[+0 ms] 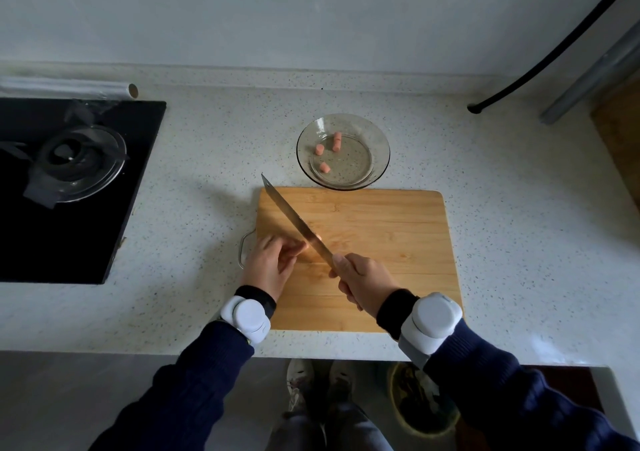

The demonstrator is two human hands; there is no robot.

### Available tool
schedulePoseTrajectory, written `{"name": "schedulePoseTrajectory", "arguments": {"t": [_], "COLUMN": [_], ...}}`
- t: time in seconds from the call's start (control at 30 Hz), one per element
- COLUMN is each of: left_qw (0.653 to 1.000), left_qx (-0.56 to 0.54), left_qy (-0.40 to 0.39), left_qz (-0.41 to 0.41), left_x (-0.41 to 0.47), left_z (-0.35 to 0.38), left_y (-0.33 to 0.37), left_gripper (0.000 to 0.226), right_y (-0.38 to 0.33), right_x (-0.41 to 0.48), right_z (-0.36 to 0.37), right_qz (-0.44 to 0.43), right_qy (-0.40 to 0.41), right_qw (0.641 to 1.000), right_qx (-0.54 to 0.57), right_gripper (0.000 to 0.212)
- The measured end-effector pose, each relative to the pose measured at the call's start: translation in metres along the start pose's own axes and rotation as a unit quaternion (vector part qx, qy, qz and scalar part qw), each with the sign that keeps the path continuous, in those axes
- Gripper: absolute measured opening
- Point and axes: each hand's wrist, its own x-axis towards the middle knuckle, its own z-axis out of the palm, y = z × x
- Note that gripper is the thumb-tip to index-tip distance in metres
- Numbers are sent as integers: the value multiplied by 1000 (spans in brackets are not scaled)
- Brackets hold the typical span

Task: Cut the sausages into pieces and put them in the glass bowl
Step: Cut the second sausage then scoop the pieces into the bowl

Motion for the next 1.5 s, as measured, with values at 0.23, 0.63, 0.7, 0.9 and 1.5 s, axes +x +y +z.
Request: {"name": "schedulePoseTrajectory", "arguments": {"t": [0.23,0.63,0.7,0.9,1.5], "left_qw": [1000,1000,1000,1000,1000], "left_qx": [-26,-26,-25,-24,-10], "left_qy": [14,6,6,6,16], "left_qz": [-12,16,15,19,23], "left_x": [13,22,22,23,21], "left_z": [7,18,19,20,19], "left_y": [10,20,20,17,18], "left_gripper": [11,9,9,9,11], "right_y": [1,8,8,6,9], "right_x": [-5,-11,-11,-10,-5], "right_z": [-8,-19,-19,-19,-19], "right_qz": [11,29,28,29,45], "right_qy": [12,12,10,7,-5], "right_qw": [1000,999,999,999,998], "right_qx": [-6,-18,-23,-29,-38], "right_gripper": [38,43,43,43,44]}}
